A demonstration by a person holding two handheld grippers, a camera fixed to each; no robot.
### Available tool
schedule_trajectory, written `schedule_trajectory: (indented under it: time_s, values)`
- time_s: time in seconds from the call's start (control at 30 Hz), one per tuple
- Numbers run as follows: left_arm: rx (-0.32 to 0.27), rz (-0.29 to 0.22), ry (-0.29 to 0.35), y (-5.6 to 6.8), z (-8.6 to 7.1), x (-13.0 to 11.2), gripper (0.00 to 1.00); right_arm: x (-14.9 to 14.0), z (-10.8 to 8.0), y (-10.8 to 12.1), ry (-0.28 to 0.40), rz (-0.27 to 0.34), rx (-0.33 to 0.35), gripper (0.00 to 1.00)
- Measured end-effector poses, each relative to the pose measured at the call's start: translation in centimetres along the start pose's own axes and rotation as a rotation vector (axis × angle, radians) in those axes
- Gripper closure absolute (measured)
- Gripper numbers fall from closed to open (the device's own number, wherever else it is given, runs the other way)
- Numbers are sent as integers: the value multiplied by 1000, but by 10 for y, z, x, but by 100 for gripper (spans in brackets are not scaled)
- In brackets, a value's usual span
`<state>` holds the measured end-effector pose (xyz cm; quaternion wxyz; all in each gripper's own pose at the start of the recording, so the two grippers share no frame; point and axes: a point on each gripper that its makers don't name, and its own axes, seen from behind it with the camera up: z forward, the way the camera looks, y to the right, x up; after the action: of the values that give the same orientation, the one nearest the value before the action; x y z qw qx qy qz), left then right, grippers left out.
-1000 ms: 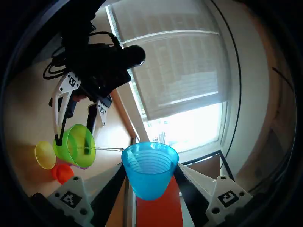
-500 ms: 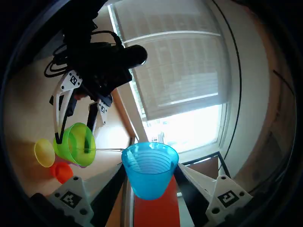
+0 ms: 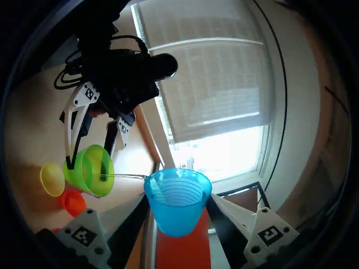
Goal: Pour water
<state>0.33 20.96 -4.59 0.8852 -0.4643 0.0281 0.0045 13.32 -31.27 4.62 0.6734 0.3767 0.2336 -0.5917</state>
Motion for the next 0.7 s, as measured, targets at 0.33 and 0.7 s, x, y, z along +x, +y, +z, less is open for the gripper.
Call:
schedule_trajectory:
  time_s: [0.33,0.7]
  values:
    - [0,-1,2,1,0,1,16,2,1,-2,-4,-34,5,12]
    - [3,-2,2,0,-2,-1,16,5,0,-2,-3,-49,3,12]
